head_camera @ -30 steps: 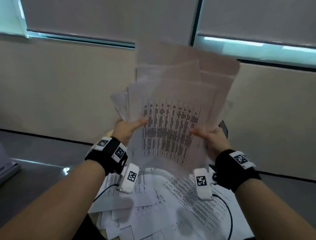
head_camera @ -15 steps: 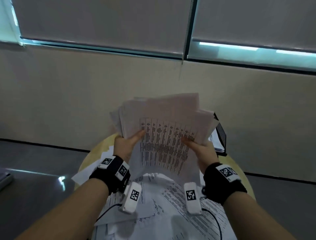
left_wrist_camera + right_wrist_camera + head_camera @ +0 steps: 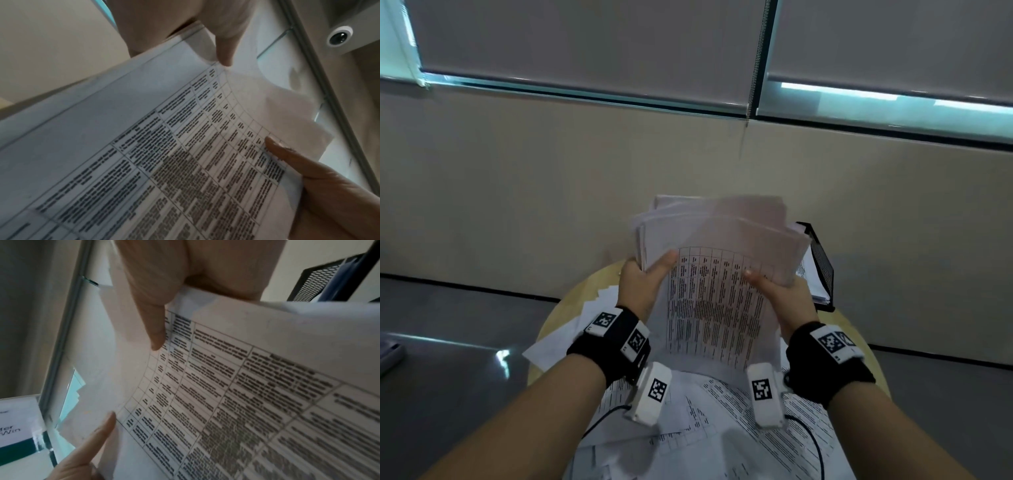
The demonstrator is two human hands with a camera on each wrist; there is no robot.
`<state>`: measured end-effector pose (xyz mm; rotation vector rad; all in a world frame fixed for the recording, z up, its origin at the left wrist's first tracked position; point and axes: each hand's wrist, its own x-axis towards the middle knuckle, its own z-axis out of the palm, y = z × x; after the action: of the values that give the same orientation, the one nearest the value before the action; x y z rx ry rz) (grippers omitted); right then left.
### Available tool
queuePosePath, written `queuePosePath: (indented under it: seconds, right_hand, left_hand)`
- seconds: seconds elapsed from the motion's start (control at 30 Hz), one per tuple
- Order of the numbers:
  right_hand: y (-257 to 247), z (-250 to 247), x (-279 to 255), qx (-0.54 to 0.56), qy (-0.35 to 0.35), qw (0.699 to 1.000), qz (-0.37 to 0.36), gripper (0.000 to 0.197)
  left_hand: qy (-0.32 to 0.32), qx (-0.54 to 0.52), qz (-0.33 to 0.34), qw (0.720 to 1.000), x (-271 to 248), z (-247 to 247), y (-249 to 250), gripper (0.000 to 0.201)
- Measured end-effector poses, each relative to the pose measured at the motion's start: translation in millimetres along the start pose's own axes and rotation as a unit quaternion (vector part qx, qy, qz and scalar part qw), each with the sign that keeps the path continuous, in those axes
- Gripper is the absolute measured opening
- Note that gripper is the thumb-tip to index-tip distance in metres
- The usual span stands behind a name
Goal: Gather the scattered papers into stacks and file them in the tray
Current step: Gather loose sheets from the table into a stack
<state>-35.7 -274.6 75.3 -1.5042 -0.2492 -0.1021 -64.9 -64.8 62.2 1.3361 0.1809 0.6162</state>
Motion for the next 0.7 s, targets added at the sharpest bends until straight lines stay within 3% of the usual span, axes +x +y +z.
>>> queuePosePath:
  seconds: [0.23, 0.43, 0.5, 0.63, 0.7]
  right_hand:
    - [-24.4, -4.5, -10.1, 0.036, 0.006, 0.998, -0.053, 0.022]
    - [-48.8, 0.4, -1.3, 0.051, 0.058, 0.992, -0.095, 0.072]
    - [-49.3, 1.5, 2.4, 0.045, 0.074, 0.991, -0.101, 0.059]
    - [-49.0, 2.2, 8.6, 0.037, 0.127, 0.987, -0.092, 0.014]
    - [-48.5, 2.1, 10.7, 0.061, 0.126, 0.986, -0.095, 0.007]
  left_hand:
    - [-0.051, 0.021, 0.020, 0.998, -0.6, -4.7, -2.8, 0.039]
    - [-0.068, 0.032, 0.054, 0.996, -8.6, 2.3, -1.6, 0.040]
    - [-0.068, 0.023, 0.052, 0.996, -8.6, 1.9, -2.1, 0.038]
    - [-0.068, 0.007, 0.048, 0.996, -8.0, 1.2, -2.6, 0.030]
    - [-0.074, 0.003, 0.047, 0.996, -7.5, 1.2, -2.8, 0.024]
